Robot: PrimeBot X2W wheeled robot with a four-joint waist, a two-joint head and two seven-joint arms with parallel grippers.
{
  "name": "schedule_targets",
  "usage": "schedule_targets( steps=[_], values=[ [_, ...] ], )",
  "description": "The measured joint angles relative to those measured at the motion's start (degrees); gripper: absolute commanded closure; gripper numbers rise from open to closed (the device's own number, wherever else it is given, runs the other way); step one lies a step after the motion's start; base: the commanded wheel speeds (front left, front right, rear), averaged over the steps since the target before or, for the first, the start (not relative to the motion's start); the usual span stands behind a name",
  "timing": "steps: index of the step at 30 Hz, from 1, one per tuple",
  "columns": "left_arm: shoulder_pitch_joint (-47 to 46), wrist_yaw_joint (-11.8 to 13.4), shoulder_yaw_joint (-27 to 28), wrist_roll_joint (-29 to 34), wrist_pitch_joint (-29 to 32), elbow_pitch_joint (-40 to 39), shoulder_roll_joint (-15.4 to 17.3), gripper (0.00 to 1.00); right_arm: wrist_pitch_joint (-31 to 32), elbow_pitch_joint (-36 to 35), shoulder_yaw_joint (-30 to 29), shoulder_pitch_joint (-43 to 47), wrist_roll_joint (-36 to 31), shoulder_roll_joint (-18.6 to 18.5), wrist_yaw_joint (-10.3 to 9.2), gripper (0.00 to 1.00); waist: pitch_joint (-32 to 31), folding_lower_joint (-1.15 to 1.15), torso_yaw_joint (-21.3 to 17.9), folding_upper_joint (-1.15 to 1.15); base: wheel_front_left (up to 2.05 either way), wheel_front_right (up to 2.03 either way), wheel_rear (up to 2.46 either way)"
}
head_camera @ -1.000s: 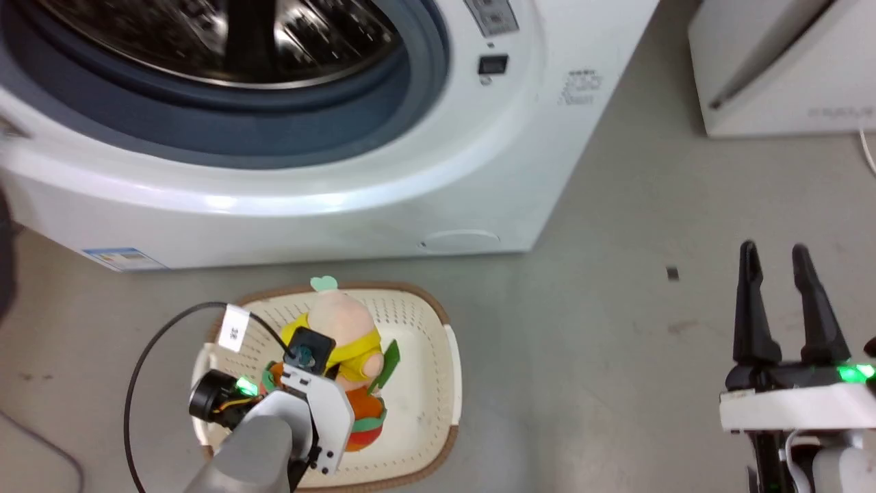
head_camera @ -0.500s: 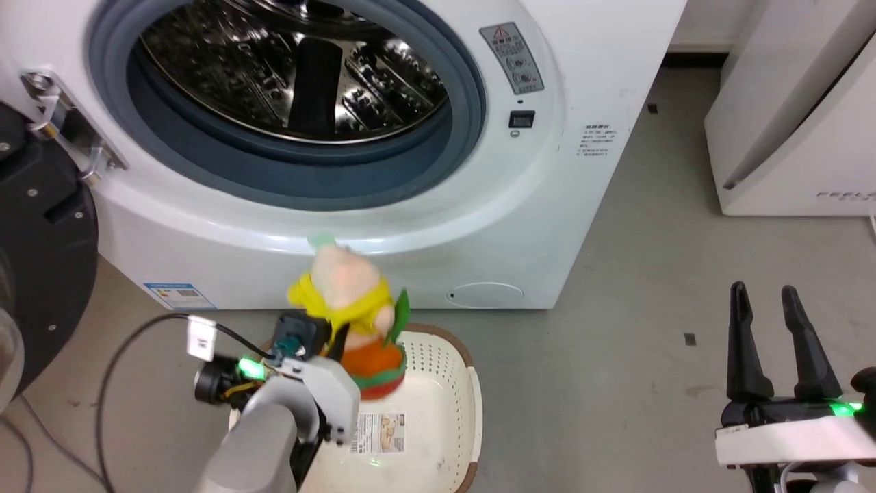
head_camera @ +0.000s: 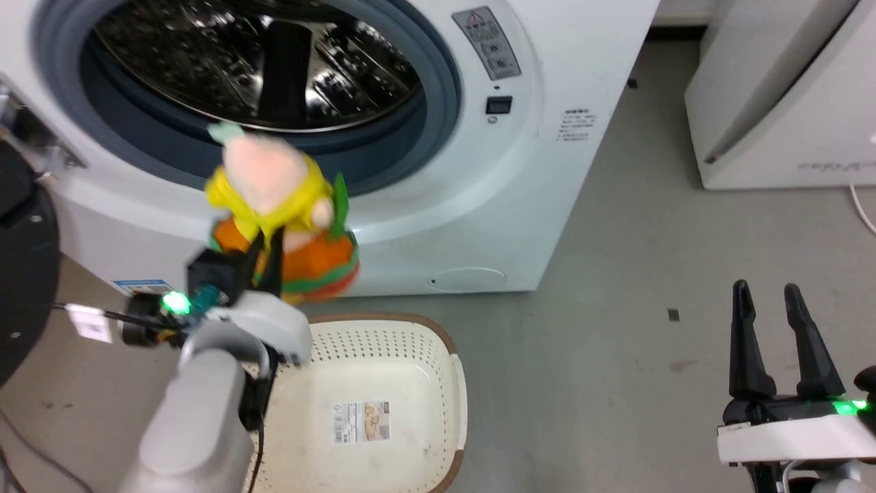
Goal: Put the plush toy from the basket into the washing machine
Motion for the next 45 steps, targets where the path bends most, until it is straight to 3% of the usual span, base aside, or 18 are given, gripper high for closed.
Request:
schedule_targets(
  steps=[15,38,45],
  values=[
    [-11.33,1.55,7.86,2.49,0.00,-1.40,1.70,1.00,0.00,-0.51,0.36,-4.66,1.31,0.00,0.00,0.00,8.12,0.01,-5.12,0.00,0.00,0.00,0.00],
    [-37.95,1.93,11.26,4.93,0.02,12.78,10.34,1.00,0.00,-1.41,3.71,-10.98,5.54,0.00,0.00,0.00,22.66,0.01,-12.83,0.00,0.00,0.00,0.00],
    [-41.65,2.45,12.04,4.92,0.00,14.62,12.03,1.00,0.00,-1.79,4.60,-11.76,6.08,0.00,0.00,0.00,25.64,0.01,-14.69,0.00,0.00,0.00,0.00]
  ],
)
